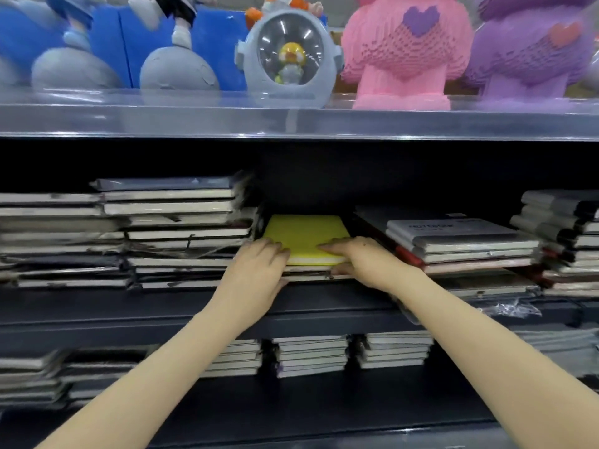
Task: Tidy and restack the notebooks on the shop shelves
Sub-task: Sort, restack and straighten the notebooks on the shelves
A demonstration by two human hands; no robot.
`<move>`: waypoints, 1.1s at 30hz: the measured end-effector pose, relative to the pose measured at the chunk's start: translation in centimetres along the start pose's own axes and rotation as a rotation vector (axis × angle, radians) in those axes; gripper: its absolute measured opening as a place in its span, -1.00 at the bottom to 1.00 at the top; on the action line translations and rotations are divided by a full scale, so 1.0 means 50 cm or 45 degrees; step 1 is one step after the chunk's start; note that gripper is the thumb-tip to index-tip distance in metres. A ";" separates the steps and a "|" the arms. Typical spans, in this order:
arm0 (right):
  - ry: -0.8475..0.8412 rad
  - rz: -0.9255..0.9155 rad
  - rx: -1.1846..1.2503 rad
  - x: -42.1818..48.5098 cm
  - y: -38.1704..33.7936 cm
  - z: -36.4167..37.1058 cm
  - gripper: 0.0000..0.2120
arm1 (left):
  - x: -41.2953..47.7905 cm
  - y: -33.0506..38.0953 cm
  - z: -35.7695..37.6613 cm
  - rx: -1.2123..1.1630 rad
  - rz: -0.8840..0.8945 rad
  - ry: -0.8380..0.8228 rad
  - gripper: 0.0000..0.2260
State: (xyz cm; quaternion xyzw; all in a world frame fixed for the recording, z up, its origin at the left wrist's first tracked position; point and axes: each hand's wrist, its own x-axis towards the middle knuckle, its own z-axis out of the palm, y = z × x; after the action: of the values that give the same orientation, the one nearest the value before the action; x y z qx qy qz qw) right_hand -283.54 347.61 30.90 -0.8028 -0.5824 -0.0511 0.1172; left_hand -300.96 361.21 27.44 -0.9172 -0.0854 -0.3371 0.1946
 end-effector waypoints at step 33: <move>0.580 -0.650 -0.187 -0.233 -0.006 -0.008 -0.69 | -0.089 0.122 -0.144 -1.846 -1.816 -0.064 -0.51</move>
State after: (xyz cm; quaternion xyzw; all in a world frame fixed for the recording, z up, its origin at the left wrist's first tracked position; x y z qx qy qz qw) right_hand -287.48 336.83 28.78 -0.6056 -0.7181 -0.2982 0.1694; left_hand -306.77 352.59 27.75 -0.5563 -0.3918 -0.3257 -0.6564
